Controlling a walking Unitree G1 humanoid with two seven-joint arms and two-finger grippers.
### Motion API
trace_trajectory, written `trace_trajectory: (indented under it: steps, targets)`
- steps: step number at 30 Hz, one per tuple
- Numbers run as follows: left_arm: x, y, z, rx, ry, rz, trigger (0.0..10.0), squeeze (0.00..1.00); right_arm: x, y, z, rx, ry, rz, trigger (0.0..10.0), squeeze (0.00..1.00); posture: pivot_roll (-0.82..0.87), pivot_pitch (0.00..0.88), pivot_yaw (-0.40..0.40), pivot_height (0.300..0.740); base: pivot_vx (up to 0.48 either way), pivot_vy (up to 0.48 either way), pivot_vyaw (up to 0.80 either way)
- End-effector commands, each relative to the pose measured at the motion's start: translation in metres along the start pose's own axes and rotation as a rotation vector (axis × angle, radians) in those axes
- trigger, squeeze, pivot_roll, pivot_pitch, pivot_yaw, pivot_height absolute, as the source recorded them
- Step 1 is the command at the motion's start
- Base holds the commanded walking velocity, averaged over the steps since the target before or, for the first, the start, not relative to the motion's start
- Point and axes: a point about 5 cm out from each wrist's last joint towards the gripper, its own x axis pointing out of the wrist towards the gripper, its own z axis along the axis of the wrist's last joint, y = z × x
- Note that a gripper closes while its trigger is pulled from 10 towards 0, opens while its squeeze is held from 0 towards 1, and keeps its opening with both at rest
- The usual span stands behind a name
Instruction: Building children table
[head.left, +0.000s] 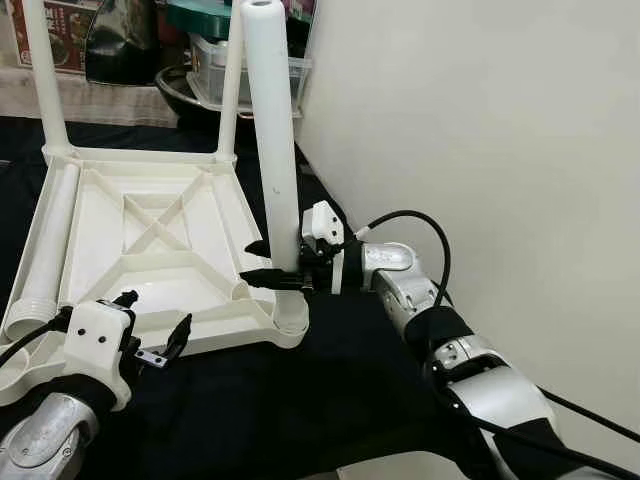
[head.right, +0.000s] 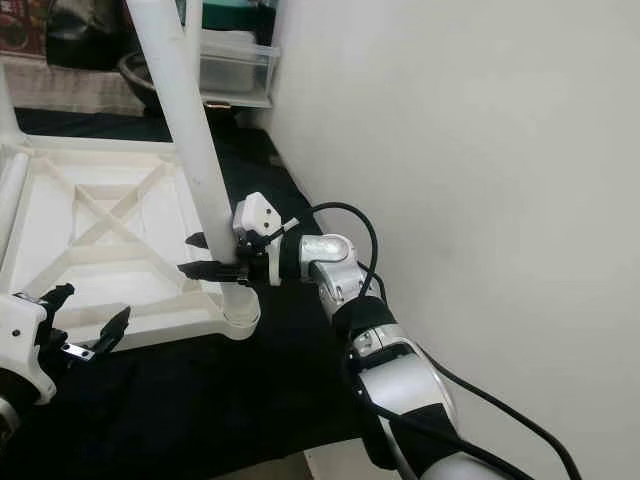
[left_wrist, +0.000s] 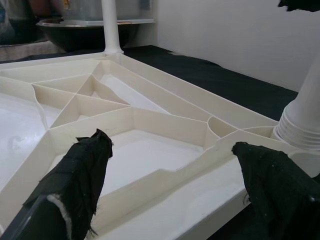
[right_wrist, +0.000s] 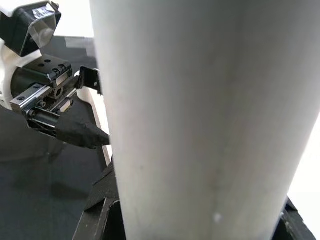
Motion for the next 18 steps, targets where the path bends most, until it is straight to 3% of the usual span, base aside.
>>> trace_trajectory:
  steps: [1,8,9,15,16,17,18]
  targets:
    - [-0.001,-0.002,0.000,-0.015,0.004,-0.006,10.0,0.00,-0.003,0.013,-0.027,0.129,0.025,0.032,0.0,0.00,0.29,0.000,-0.233,0.740,0.000,0.000,0.00]
    - [-0.001,0.001,0.001,-0.013,0.003,-0.004,10.0,0.00,0.001,0.019,-0.034,0.205,-0.042,-0.026,0.0,0.00,0.29,0.000,-0.222,0.740,0.000,0.000,0.00]
    - [0.000,0.001,0.001,-0.014,0.001,-0.002,10.0,0.00,0.004,0.020,-0.038,0.232,-0.055,-0.101,0.0,0.00,0.29,0.000,-0.220,0.740,0.000,0.000,0.00]
    - [0.000,0.001,0.001,-0.016,0.000,-0.001,10.0,0.00,0.007,0.019,-0.044,0.272,-0.063,-0.221,0.0,0.00,0.28,0.000,-0.216,0.740,0.000,0.000,0.00]
    - [0.000,0.001,0.001,-0.017,0.000,-0.002,10.0,0.00,0.008,0.019,-0.047,0.282,-0.052,-0.280,0.0,0.00,0.28,0.000,-0.215,0.740,0.000,0.000,0.00]
    - [0.000,0.001,0.001,-0.017,0.000,-0.002,10.0,0.00,0.007,0.013,-0.052,0.332,-0.021,-0.427,0.0,0.00,0.28,0.000,-0.213,0.740,0.000,0.000,0.00]
    - [0.000,0.001,0.001,-0.017,0.000,-0.002,10.0,0.00,0.007,0.013,-0.052,0.332,-0.021,-0.427,0.0,0.00,0.28,0.000,-0.213,0.740,0.000,0.000,0.00]
